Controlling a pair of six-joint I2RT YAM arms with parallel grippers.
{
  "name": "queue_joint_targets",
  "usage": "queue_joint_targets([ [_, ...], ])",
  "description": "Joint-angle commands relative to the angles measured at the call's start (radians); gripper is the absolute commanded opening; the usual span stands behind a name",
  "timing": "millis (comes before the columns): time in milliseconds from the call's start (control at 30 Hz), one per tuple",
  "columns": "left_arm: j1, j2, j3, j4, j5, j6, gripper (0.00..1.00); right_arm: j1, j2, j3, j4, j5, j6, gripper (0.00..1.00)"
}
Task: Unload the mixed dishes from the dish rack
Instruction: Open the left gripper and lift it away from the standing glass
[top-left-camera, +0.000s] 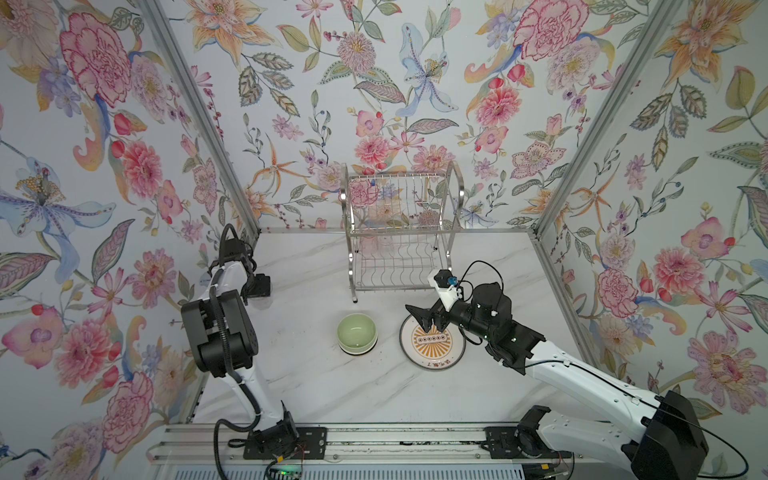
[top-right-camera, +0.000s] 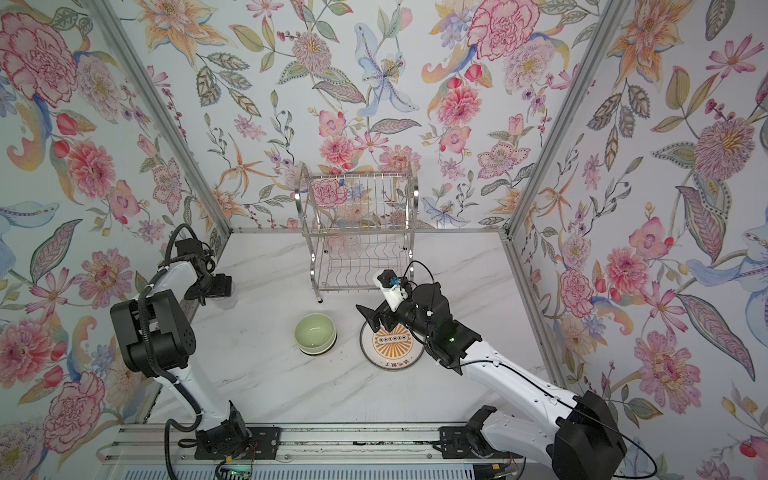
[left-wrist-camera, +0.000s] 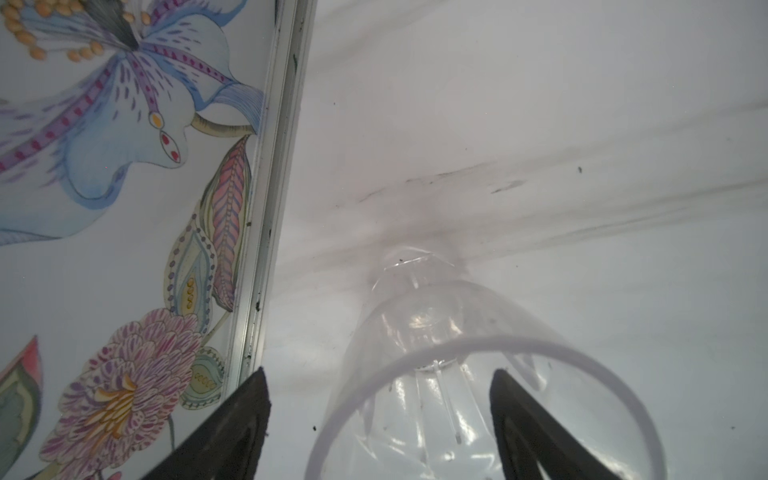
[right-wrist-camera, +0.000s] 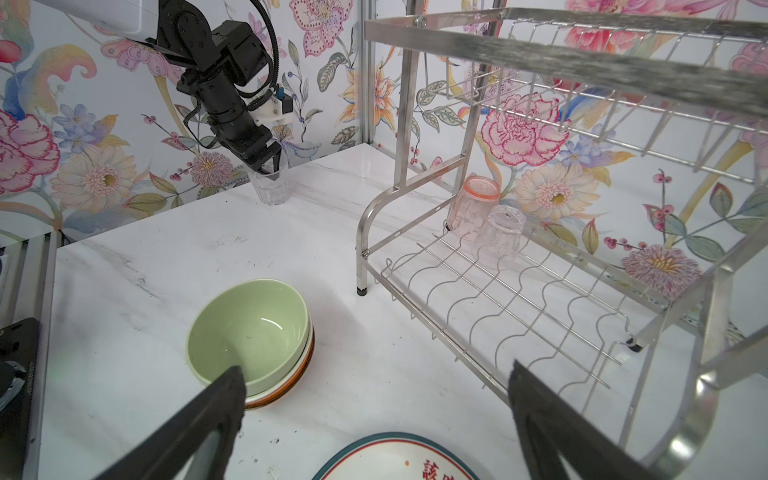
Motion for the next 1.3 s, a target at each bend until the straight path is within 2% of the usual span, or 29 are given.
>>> queue_joint_targets([
  [0, 0.011, -0.054, 0.013, 0.004, 0.024, -0.017, 0.91, 0.013, -0.015, -0.033, 0.062, 0.057, -0.035, 0.99],
  [133, 0.011, -0.089, 0.012, 0.01, 0.037, -0.032, 0.95, 0.019, -0.012, -0.044, 0.083, 0.113, -0.054, 0.99],
  [267, 0.01, -0.131, 0.008, 0.018, 0.046, -0.043, 0.99, 0.019, -0.018, -0.054, 0.097, 0.119, -0.044, 0.99],
  [633, 0.002, -0.306, -0.074, 0.06, 0.109, -0.077, 0.99, 0.021, -0.007, -0.073, 0.136, 0.118, -0.023, 0.99],
  [767, -0.021, -0.412, -0.106, 0.064, 0.139, -0.074, 0.99, 0.02, 0.003, -0.083, 0.162, 0.121, -0.027, 0.99],
  [967, -0.077, -0.605, -0.2, 0.155, 0.263, -0.057, 1.0, 0.015, 0.047, -0.117, 0.267, 0.113, -0.092, 0.99],
  [1067, -0.087, -0.716, -0.288, 0.274, 0.368, -0.08, 0.99, 0.0, 0.084, -0.14, 0.357, 0.091, -0.117, 0.99],
  [1267, -0.121, -0.913, -0.523, 0.575, 0.61, -0.136, 0.99, -0.01, 0.191, -0.111, 0.424, 0.037, -0.181, 0.99],
])
